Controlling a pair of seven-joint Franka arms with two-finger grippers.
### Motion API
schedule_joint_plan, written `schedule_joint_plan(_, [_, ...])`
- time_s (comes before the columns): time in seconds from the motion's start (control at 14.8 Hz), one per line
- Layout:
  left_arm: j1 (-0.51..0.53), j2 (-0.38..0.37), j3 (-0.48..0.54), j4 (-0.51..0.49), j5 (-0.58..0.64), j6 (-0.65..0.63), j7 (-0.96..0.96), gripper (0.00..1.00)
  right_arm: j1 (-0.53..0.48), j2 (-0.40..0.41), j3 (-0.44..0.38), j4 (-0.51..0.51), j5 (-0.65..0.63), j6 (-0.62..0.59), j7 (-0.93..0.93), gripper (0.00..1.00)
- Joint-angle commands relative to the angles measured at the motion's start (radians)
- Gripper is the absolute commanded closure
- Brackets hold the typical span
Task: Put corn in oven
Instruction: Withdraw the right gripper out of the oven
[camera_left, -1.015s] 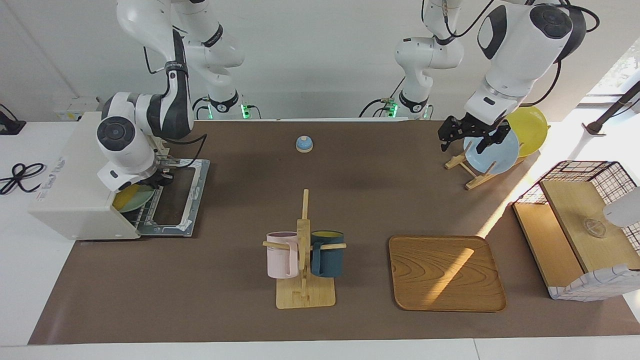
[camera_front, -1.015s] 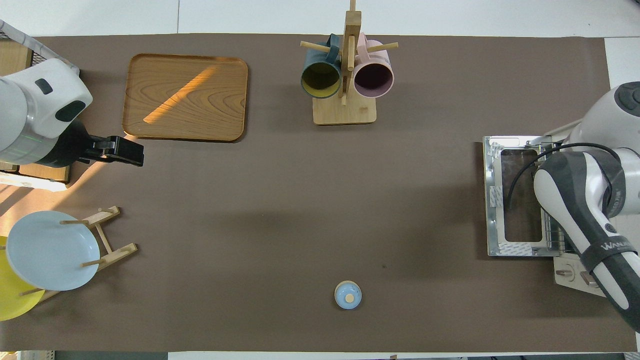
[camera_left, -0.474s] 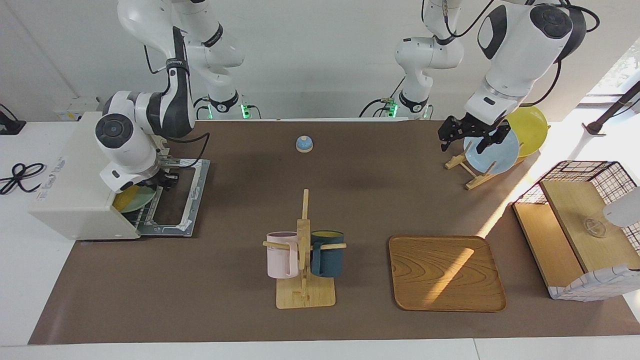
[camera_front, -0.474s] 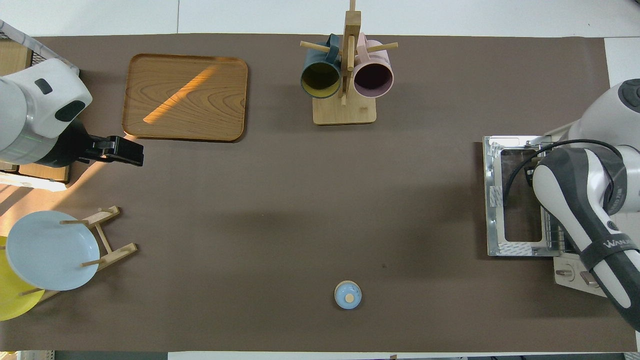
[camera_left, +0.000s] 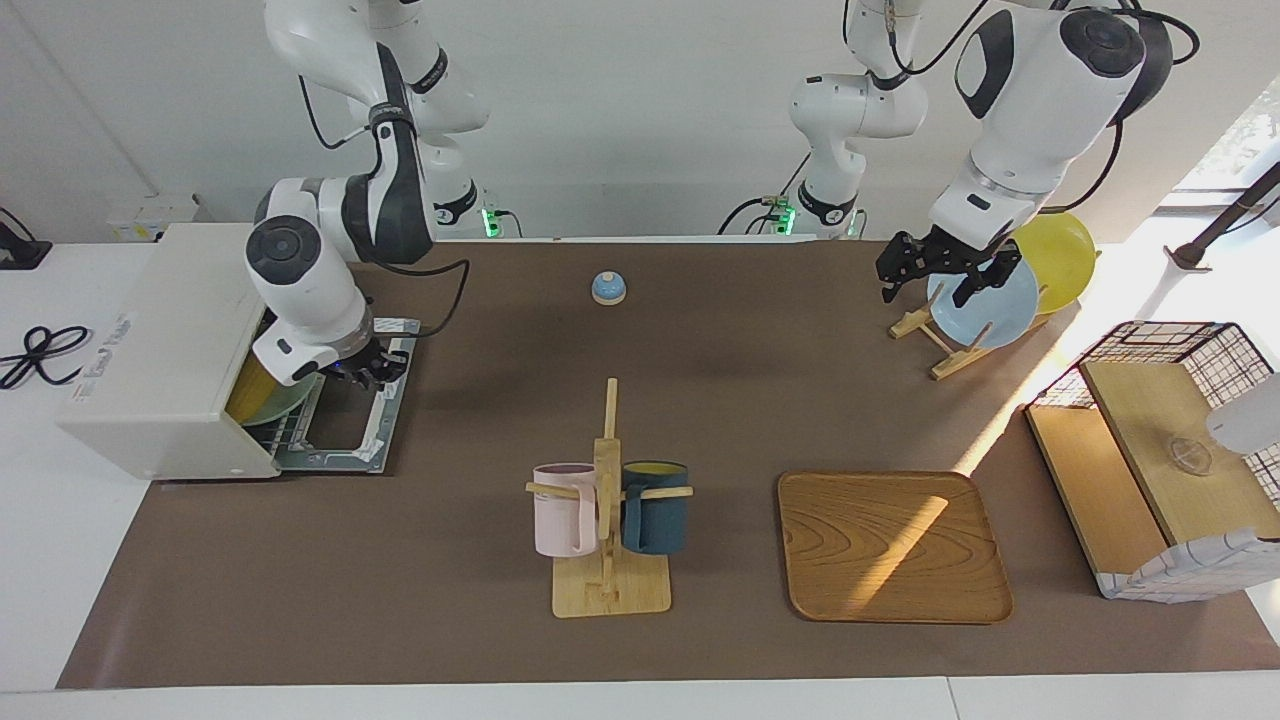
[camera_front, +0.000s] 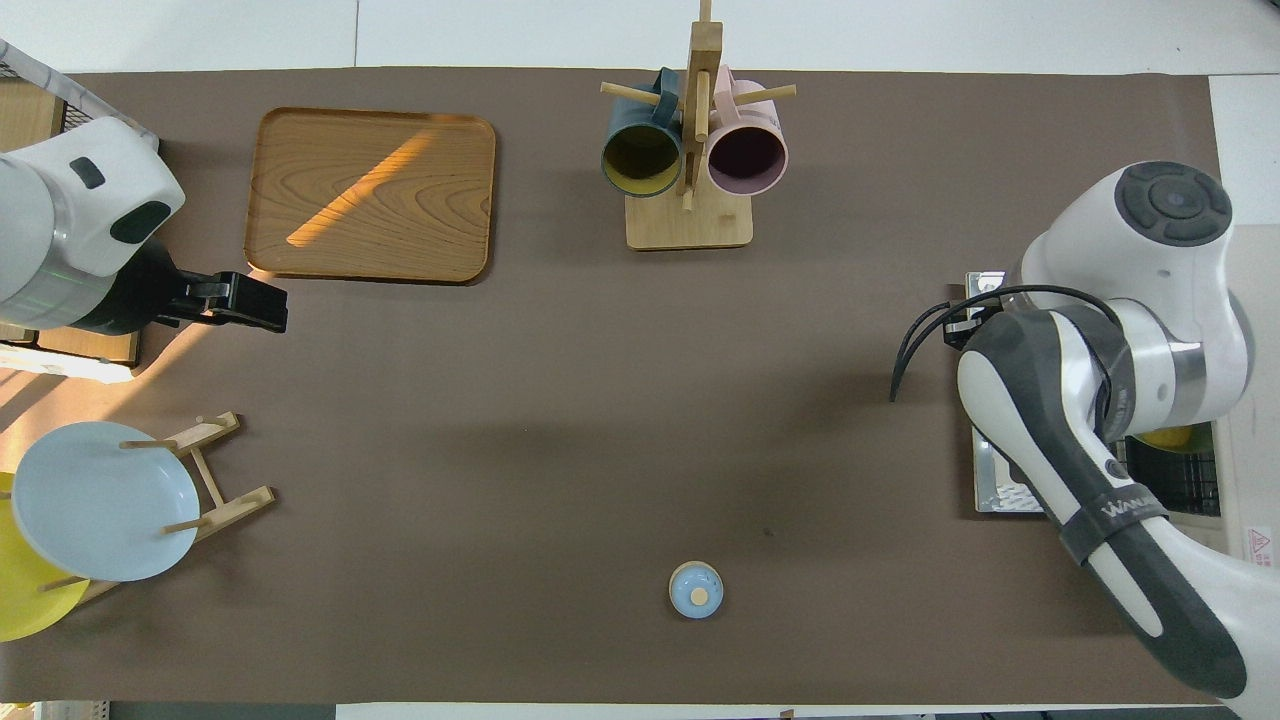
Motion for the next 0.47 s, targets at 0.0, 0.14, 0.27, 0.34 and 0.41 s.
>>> schedule_joint_plan(0.0, [0.008, -0.011, -0.001, -0.002, -0.012, -0.001, 0.008, 0.0, -0.012, -0.016, 0.001, -0.083, 0.015, 0.06, 0.041, 1.0])
schedule_joint_plan(0.14, [0.008, -0.011, -0.001, -0.002, -0.012, -0.001, 0.008, 0.0, -0.012, -0.016, 0.003, -0.115, 0.015, 0.089, 0.046, 1.0])
schedule_joint_plan(0.27, [0.008, -0.011, -0.001, -0.002, -0.012, -0.001, 0.008, 0.0, -0.012, -0.016, 0.001, -0.12, 0.015, 0.096, 0.051, 1.0])
schedule_joint_plan(0.34, [0.008, -0.011, -0.001, -0.002, -0.011, -0.001, 0.008, 0.0, -0.012, -0.016, 0.001, -0.12, 0.015, 0.096, 0.051, 1.0])
schedule_joint_plan(0.41, [0.008, -0.011, -0.001, -0.002, -0.012, -0.001, 0.008, 0.0, -0.013, -0.017, 0.001, -0.126, 0.015, 0.097, 0.051, 1.0])
